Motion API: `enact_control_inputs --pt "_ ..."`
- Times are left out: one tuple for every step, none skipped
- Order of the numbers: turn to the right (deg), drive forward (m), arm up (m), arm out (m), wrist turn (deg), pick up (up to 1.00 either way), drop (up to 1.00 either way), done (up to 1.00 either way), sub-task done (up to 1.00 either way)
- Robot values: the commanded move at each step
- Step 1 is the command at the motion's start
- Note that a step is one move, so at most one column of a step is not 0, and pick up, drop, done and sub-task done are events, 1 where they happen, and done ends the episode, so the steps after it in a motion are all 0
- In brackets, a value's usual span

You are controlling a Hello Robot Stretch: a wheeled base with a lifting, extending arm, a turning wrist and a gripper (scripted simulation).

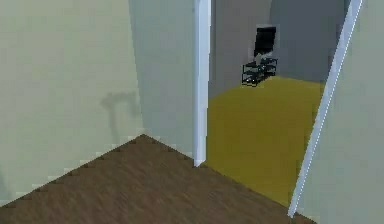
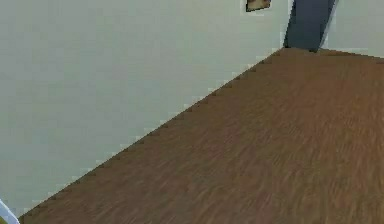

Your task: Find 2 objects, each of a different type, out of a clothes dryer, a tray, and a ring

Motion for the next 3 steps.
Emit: enact_control_inputs --pt "0.0 0.95 0.00 0.00 0.0 0.00 0.00 0.00 0.00" --pt "36.0 0.00 0.00 0.00 0.0 0.00 0.00 0.00 0.00" --pt "3.0 0.00 0.00 0.00 0.0 0.00 0.00 0.00 0.00"
